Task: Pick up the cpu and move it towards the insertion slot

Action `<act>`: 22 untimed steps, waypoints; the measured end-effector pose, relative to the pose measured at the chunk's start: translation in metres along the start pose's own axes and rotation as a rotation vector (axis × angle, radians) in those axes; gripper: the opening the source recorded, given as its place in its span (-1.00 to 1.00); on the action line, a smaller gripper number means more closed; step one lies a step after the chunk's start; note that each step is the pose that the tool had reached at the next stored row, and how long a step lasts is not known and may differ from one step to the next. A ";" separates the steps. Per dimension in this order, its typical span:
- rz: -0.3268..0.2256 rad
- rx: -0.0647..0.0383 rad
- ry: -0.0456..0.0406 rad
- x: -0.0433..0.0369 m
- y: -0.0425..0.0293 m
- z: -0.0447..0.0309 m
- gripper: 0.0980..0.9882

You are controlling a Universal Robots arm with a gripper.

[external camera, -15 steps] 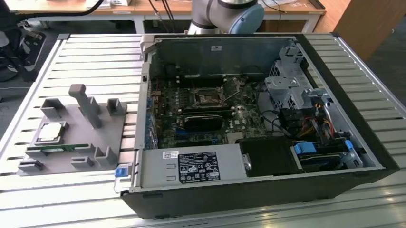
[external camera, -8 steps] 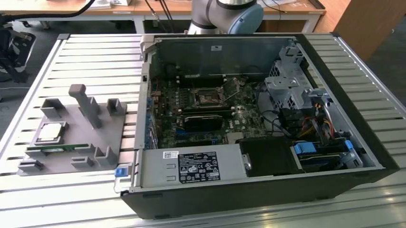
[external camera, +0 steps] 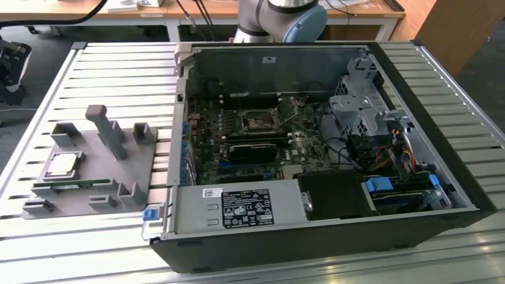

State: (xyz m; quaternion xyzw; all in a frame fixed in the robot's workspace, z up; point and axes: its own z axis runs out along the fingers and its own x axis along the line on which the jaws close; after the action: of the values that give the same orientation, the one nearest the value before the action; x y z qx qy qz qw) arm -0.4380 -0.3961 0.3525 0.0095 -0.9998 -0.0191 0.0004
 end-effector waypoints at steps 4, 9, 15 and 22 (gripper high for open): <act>0.000 0.000 0.0001 0.0078 0.0001 0.0021 -0.98; 0.000 0.004 0.0002 0.0088 -0.0001 0.0045 -0.70; -0.001 0.005 0.0001 0.0092 -0.0007 0.0119 -0.04; -0.010 0.005 0.0005 0.0095 -0.0024 0.0250 0.37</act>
State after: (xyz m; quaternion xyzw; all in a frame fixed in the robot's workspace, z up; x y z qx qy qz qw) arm -0.4475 -0.3978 0.3275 0.0144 -0.9998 -0.0168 0.0005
